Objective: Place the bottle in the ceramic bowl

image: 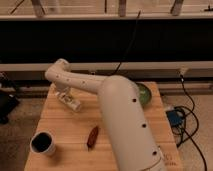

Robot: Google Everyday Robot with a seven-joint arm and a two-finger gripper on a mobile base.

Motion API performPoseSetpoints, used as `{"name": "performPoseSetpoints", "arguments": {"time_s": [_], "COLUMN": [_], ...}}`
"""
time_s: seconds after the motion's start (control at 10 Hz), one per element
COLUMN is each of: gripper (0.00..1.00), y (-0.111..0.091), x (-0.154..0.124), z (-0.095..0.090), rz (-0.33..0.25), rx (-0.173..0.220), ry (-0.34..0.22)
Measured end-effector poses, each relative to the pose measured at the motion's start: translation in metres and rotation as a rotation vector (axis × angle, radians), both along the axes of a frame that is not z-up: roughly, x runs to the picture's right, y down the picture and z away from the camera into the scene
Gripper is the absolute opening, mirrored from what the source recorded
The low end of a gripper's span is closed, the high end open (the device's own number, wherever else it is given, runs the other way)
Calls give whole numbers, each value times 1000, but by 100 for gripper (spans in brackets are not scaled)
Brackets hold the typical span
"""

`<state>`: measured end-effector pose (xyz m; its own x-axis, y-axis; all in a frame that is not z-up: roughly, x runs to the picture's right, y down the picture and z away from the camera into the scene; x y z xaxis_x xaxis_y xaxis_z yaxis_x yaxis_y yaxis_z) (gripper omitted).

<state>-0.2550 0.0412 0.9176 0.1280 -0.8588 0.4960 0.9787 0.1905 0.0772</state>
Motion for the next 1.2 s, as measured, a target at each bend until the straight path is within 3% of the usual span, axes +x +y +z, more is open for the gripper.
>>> {"name": "performPoseSetpoints", "arguments": {"time_s": [0.1, 0.4, 1.0, 1.2], "gripper": [80, 80, 79, 66], "y": [4, 17, 20, 23], "x": [0, -6, -11, -17], "z": [0, 3, 21, 24], "rz": [-67, -176, -291, -318], "rx": [4, 10, 44, 36], "ry": [-48, -97, -59, -36]}}
